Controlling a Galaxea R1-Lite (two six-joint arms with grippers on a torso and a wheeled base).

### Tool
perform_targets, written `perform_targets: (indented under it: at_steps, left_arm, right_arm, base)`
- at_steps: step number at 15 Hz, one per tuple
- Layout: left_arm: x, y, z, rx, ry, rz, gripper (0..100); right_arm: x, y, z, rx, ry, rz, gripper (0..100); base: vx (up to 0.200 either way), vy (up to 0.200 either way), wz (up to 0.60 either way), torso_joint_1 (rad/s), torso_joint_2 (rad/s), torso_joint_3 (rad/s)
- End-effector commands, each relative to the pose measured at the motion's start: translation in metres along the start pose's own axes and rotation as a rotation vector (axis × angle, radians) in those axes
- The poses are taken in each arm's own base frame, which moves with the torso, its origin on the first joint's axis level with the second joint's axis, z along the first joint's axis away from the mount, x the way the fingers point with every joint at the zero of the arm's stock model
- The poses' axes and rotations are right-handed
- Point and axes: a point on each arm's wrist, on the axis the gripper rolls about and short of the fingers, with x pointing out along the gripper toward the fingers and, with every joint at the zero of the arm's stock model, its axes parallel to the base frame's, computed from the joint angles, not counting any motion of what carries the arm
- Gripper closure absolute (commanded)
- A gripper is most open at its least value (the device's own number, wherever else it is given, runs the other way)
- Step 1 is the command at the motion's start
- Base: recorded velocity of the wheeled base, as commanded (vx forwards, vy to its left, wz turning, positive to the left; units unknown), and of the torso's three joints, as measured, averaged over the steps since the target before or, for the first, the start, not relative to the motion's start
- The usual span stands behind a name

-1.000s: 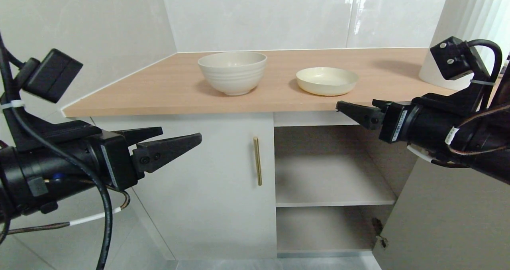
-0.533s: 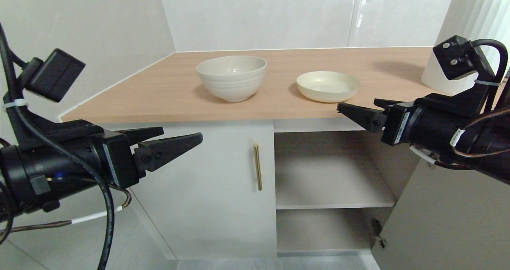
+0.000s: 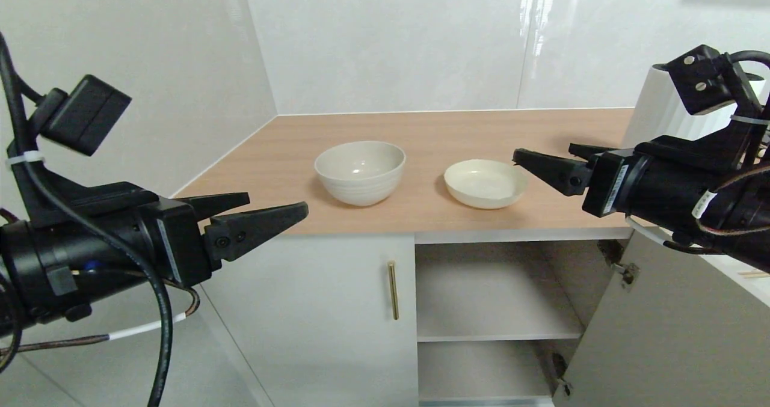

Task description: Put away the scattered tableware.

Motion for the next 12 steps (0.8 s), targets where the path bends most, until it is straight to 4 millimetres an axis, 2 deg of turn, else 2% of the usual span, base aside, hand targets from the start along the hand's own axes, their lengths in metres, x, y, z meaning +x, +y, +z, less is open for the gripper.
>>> perform_targets:
  at_steps: [1, 10, 12]
  left_arm:
    - [0.002, 0.001, -0.001, -0.002, 0.008, 0.002, 0]
    - [0.012, 0.003, -0.002, -0.008, 0.030, 0.007, 0]
    - [0.029, 0.012, 0.016, -0.049, -0.002, 0.053, 0]
  right_arm:
    - [0.000, 0.000, 0.000, 0.001, -0.002, 0.001, 0]
    - [0.001, 0.001, 0.003, 0.000, -0.012, 0.007, 0]
    - [0.000, 0.000, 0.010, 0.017, -0.049, 0.010, 0]
  base:
    - [0.000, 0.000, 0.00, 0.154, -0.47, -0.315]
    - [0.000, 0.000, 0.00, 0.185, -0.49, -0.307]
    - [0.000, 0.000, 0.00, 0.102, -0.24, -0.139]
